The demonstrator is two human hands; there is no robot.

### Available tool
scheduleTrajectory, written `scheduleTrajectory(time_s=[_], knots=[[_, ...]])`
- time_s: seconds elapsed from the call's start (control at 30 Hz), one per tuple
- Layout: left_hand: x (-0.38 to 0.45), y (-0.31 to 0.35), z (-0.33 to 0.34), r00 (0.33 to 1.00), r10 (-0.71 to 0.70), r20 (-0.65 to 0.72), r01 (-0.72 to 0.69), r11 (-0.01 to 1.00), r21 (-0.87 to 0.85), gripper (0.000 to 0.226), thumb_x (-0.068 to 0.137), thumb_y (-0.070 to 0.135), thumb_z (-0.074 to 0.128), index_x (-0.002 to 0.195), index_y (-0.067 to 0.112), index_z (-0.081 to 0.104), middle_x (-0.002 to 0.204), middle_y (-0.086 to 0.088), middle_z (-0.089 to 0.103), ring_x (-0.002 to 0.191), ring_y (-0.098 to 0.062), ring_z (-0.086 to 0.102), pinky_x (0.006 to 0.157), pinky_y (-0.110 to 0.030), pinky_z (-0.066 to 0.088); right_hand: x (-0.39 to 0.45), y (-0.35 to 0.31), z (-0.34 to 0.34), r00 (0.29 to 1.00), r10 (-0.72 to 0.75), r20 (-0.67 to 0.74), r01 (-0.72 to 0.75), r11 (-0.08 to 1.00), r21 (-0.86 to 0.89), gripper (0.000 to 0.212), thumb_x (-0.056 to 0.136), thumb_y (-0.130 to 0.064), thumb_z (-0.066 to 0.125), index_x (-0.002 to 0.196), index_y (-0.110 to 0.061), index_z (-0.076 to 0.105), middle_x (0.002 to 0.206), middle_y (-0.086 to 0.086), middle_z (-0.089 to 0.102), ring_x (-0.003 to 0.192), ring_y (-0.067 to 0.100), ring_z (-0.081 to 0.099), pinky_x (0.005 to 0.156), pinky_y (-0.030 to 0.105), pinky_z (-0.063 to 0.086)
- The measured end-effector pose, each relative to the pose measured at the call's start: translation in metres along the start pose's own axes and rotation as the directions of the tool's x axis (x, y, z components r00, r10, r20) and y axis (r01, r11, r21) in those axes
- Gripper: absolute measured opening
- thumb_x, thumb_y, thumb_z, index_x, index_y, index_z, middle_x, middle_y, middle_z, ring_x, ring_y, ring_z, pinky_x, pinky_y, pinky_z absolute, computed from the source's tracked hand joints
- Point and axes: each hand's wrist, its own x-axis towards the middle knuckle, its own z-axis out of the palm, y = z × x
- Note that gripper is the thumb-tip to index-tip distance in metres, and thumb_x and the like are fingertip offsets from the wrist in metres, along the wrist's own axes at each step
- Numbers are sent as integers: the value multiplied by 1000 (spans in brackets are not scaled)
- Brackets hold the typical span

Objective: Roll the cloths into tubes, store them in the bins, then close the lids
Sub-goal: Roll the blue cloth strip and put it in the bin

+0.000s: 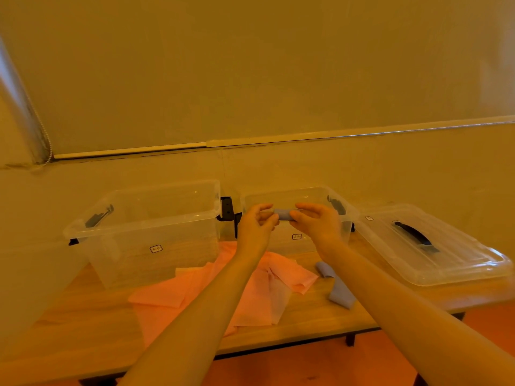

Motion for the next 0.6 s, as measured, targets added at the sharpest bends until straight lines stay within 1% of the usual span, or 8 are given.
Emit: scheduleTrajectory(time_s=[0.07, 0.13, 0.2, 0.27, 0.37, 0.4, 0.5, 0.6], knots=[[3, -1, -2, 1000, 7, 0, -7, 1000, 10, 35, 91, 8, 62, 125, 11, 56, 103, -12, 68, 87, -19, 66, 80, -32, 54, 2, 1, 1, 1000, -8, -12, 8, 999, -36, 26, 81, -1, 73, 106, 1, 65, 88, 11, 66, 78, 21, 66, 65, 22, 59], [6, -2, -3, 1000, 1, 5, -1, 1000, 17, 38, 90, 8, 63, 127, 14, 56, 103, -11, 68, 92, -24, 67, 83, -37, 54, 5, 2, 3, 1000, -21, -19, 20, 998, -67, 26, 80, -2, 74, 104, 1, 66, 85, 9, 67, 76, 20, 67, 67, 23, 59], [10, -4, -5, 1000, -1, 9, 1, 1000, 17, 39, 90, 7, 62, 127, 16, 55, 104, -11, 67, 94, -25, 66, 83, -37, 54, 10, 4, 4, 999, -35, -9, 34, 995, -93, 26, 79, -3, 75, 103, 0, 67, 86, 9, 68, 77, 19, 67, 72, 28, 59], [16, -6, -6, 1000, -1, 15, 1, 1000, 6, 39, 90, 6, 62, 127, 16, 55, 105, -11, 66, 94, -24, 65, 83, -35, 53, 15, 5, 5, 999, -37, 5, 37, 993, -114, 23, 79, -2, 75, 100, -2, 67, 91, 15, 69, 78, 21, 68, 78, 34, 58], [27, -12, -8, 999, 16, 35, -17, 1000, 15, 37, 90, 4, 62, 122, 21, 57, 98, -3, 65, 92, -21, 64, 83, -33, 51, 24, 2, 7, 998, -49, 43, 56, 982, -180, 22, 79, 0, 74, 100, -1, 67, 94, 20, 69, 79, 27, 68, 79, 40, 58], [32, -14, -8, 999, 21, 41, -23, 999, 29, 36, 89, 4, 62, 120, 22, 57, 96, -1, 65, 92, -21, 64, 84, -35, 51, 28, 0, 9, 997, -56, 61, 67, 975, -214, 23, 80, 1, 73, 102, 1, 67, 95, 21, 68, 81, 29, 67, 77, 39, 59], [50, -21, -10, 998, 22, 62, -26, 997, 76, 36, 89, 4, 62, 121, 21, 59, 96, 0, 64, 93, -23, 64, 84, -37, 51, 44, -4, 13, 993, -45, 112, 75, 955, -286, 26, 82, 3, 71, 107, 5, 65, 99, 22, 65, 84, 27, 64, 64, 25, 57], [74, -30, -10, 996, 1, 92, -16, 988, 155, 34, 90, 5, 61, 122, 17, 59, 98, -2, 63, 90, -20, 62, 83, -36, 51, 67, -3, 20, 993, -31, 111, 67, 941, -332, 26, 82, 3, 71, 107, 8, 64, 104, 27, 65, 86, 29, 64, 61, 21, 56]])
